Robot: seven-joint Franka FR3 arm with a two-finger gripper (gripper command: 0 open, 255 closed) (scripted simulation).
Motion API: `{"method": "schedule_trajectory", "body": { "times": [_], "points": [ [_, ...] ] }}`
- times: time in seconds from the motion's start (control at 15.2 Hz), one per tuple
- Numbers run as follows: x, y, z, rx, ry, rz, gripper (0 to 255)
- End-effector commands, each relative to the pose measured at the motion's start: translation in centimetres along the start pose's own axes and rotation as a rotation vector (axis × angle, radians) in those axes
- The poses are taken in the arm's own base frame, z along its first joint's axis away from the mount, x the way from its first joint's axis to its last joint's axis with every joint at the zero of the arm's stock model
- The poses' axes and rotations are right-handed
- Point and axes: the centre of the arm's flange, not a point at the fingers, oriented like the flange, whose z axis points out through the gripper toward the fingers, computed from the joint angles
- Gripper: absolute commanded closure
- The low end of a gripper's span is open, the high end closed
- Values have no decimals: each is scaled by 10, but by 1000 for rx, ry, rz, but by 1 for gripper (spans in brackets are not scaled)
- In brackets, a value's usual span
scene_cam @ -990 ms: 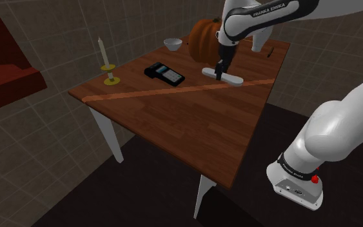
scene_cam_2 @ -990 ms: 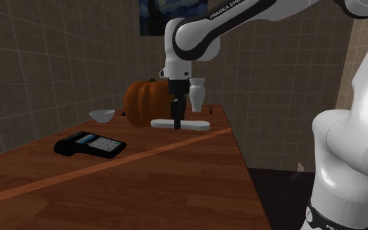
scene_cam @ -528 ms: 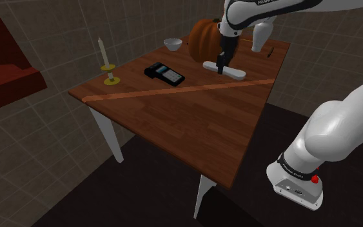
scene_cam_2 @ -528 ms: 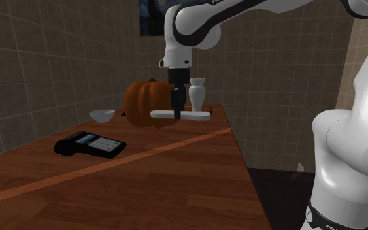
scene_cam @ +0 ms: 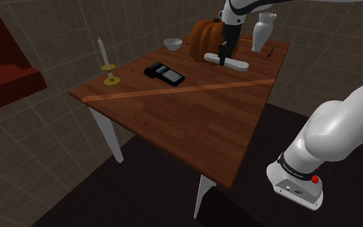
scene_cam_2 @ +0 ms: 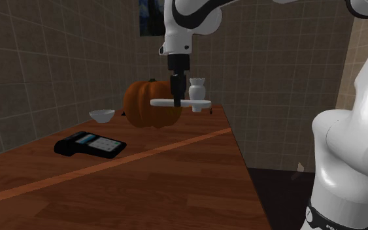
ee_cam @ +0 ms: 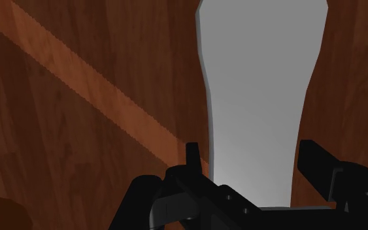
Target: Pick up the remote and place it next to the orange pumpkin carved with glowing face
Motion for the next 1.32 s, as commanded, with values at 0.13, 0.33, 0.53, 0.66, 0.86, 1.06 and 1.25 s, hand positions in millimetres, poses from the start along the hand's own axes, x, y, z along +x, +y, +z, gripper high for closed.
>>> {"method": "schedule_trajectory", "body": {
  "times": [0.13,0.33,0.53,0.66,0.86,1.06,1.25],
  "points": [
    [0,0,-20,0,0,0,255],
    [-1,0,-36,0,0,0,255],
    [-1,1,-52,0,0,0,255],
    [-1,1,-63,0,0,0,255],
    [-1,1,-78,0,0,0,255],
    [-1,1,-94,0,0,0,255],
    [-1,2,-110,0,0,0,255]
  ]
}}
